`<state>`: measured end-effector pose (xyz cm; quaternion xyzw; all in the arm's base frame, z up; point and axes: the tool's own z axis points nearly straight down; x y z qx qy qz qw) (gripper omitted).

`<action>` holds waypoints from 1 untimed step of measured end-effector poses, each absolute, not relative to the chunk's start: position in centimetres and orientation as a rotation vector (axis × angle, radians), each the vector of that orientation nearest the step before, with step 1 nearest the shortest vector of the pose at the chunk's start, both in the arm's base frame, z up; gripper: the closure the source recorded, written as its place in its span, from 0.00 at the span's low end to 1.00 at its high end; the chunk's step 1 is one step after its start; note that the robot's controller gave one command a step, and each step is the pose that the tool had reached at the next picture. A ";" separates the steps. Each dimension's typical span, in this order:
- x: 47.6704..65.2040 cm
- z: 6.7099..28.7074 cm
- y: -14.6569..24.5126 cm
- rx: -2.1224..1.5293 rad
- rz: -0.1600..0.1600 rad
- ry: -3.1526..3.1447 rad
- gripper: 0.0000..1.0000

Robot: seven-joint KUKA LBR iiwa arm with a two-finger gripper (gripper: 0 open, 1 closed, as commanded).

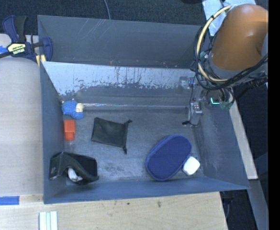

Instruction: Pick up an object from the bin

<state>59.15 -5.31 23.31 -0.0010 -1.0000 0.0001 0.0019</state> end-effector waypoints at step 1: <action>59.8 8.0 -8.6 0.950 -0.001 -2.993 0.00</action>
Offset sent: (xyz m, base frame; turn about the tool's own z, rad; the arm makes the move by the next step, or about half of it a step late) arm 0.0065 -0.0322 -0.1514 -0.6177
